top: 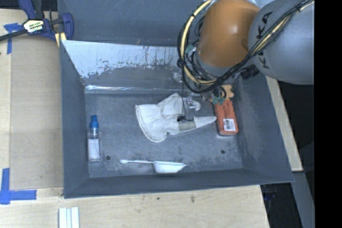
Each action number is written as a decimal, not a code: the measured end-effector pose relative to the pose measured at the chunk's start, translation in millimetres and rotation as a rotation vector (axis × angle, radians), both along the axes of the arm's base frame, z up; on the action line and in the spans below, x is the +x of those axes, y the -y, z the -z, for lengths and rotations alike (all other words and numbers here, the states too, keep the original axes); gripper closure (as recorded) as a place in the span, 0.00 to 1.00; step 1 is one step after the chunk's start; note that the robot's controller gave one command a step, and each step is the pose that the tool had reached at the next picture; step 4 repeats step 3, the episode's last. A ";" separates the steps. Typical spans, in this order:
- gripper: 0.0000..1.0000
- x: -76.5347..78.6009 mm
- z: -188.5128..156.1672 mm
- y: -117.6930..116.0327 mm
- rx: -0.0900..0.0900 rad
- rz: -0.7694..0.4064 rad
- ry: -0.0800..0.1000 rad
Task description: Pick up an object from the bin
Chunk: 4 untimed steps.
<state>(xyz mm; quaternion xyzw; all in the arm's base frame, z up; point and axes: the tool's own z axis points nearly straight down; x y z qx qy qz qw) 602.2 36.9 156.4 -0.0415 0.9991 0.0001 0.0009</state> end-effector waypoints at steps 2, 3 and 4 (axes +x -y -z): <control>1.00 10.5 74.4 -7.7 0.000 -0.078 0.001; 1.00 1.6 -84.1 9.1 -0.001 -0.143 0.005; 1.00 1.6 -84.1 9.1 -0.001 -0.143 0.005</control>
Offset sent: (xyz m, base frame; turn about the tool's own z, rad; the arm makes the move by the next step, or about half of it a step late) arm 0.0000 0.0000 0.0000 0.0000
